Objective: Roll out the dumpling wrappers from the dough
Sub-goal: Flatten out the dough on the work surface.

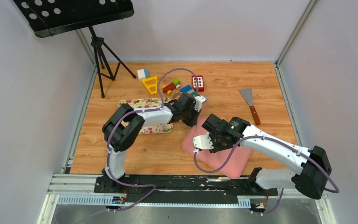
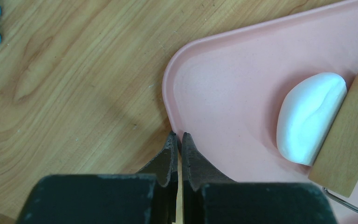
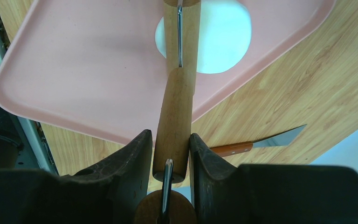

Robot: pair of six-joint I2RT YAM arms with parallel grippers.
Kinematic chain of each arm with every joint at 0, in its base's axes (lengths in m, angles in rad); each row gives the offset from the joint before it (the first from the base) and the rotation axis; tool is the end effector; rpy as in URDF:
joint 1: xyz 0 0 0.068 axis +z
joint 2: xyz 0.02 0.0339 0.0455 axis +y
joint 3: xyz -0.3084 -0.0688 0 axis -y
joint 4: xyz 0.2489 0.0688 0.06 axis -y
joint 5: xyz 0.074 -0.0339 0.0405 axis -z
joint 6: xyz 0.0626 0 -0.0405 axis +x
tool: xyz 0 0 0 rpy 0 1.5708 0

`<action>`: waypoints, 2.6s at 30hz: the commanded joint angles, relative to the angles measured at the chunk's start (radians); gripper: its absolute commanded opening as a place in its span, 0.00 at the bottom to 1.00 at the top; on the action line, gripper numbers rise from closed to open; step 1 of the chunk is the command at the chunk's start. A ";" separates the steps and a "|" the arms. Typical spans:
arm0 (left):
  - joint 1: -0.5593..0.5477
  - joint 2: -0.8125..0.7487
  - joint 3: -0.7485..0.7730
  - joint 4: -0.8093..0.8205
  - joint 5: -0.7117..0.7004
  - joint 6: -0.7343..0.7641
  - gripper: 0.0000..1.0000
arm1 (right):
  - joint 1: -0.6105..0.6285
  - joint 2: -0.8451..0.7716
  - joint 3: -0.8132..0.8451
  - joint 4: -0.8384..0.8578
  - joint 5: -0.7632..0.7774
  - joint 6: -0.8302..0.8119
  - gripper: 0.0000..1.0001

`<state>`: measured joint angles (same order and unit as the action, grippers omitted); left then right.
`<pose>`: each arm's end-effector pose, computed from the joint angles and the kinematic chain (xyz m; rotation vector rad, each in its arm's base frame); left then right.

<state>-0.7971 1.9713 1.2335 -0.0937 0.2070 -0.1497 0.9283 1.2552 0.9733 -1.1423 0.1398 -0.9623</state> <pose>0.3094 -0.3351 0.1745 0.8877 2.3306 -0.6706 0.1268 0.1548 0.2605 -2.4150 1.7632 -0.2131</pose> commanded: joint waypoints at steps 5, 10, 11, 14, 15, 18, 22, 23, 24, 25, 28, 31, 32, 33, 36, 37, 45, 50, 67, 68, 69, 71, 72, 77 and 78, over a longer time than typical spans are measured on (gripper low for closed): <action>-0.007 0.015 0.001 -0.055 -0.004 0.055 0.00 | 0.015 0.010 -0.090 -0.241 -0.303 0.053 0.00; -0.007 0.016 0.000 -0.057 -0.007 0.055 0.00 | 0.007 -0.028 -0.093 -0.246 -0.330 0.047 0.00; -0.007 0.017 0.001 -0.056 -0.007 0.056 0.00 | 0.005 -0.034 -0.099 -0.245 -0.330 0.047 0.00; -0.007 0.017 0.002 -0.057 -0.011 0.056 0.00 | 0.003 -0.047 -0.116 -0.242 -0.332 0.046 0.00; -0.007 0.017 0.001 -0.057 -0.011 0.056 0.00 | 0.004 -0.051 -0.120 -0.243 -0.332 0.046 0.00; -0.007 0.019 0.003 -0.058 -0.012 0.058 0.00 | 0.000 -0.069 -0.114 -0.246 -0.324 0.047 0.00; -0.007 0.019 0.005 -0.060 -0.005 0.068 0.00 | -0.019 -0.104 -0.052 -0.262 -0.264 0.039 0.00; -0.007 0.018 0.006 -0.060 -0.003 0.073 0.00 | -0.033 -0.116 -0.015 -0.265 -0.244 0.030 0.00; -0.007 0.018 0.007 -0.061 0.000 0.076 0.00 | -0.057 -0.127 0.028 -0.265 -0.222 0.017 0.00; -0.007 0.018 0.010 -0.065 0.002 0.081 0.00 | -0.068 -0.137 0.067 -0.260 -0.196 0.002 0.00; -0.007 0.014 0.016 -0.074 0.005 0.095 0.00 | -0.089 -0.138 0.201 -0.230 -0.122 -0.030 0.00; -0.007 0.013 0.025 -0.083 0.020 0.107 0.00 | -0.089 -0.096 0.254 -0.172 -0.050 -0.076 0.00; -0.007 0.014 0.027 -0.085 0.025 0.110 0.00 | -0.088 -0.084 0.255 -0.147 -0.037 -0.098 0.00; -0.007 0.016 0.029 -0.086 0.030 0.111 0.00 | -0.088 -0.075 0.254 -0.121 -0.030 -0.125 0.00; -0.007 0.023 0.030 -0.086 0.053 0.113 0.00 | -0.089 -0.060 0.241 -0.069 -0.039 -0.212 0.00; -0.007 0.026 0.033 -0.087 0.061 0.114 0.00 | -0.089 -0.062 0.230 -0.060 -0.046 -0.249 0.00; -0.007 0.042 0.046 -0.097 0.090 0.118 0.00 | -0.087 -0.053 0.128 -0.024 -0.108 -0.472 0.00; -0.007 0.050 0.050 -0.099 0.091 0.117 0.00 | -0.060 -0.040 0.050 0.021 -0.124 -0.521 0.00; -0.014 0.057 0.059 -0.102 0.117 0.115 0.00 | 0.039 0.049 -0.082 0.219 -0.053 -0.495 0.00; -0.014 0.055 0.057 -0.103 0.117 0.116 0.00 | 0.039 0.052 -0.081 0.220 -0.061 -0.492 0.00; -0.014 0.054 0.056 -0.102 0.116 0.116 0.00 | 0.038 0.056 -0.082 0.221 -0.066 -0.489 0.00; -0.014 0.050 0.054 -0.103 0.115 0.117 0.00 | 0.038 0.060 -0.091 0.226 -0.071 -0.487 0.00; -0.014 0.049 0.054 -0.103 0.116 0.118 0.00 | 0.038 0.060 -0.097 0.229 -0.075 -0.487 0.00; -0.015 0.050 0.057 -0.103 0.123 0.116 0.00 | 0.039 0.059 -0.101 0.273 -0.106 -0.460 0.00; -0.014 0.049 0.057 -0.104 0.122 0.116 0.00 | 0.038 0.061 -0.098 0.273 -0.107 -0.455 0.00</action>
<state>-0.7895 1.9919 1.2831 -0.1562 0.2527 -0.0799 0.9646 1.2415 0.9386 -1.0096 0.1741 -1.4357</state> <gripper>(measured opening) 0.018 0.331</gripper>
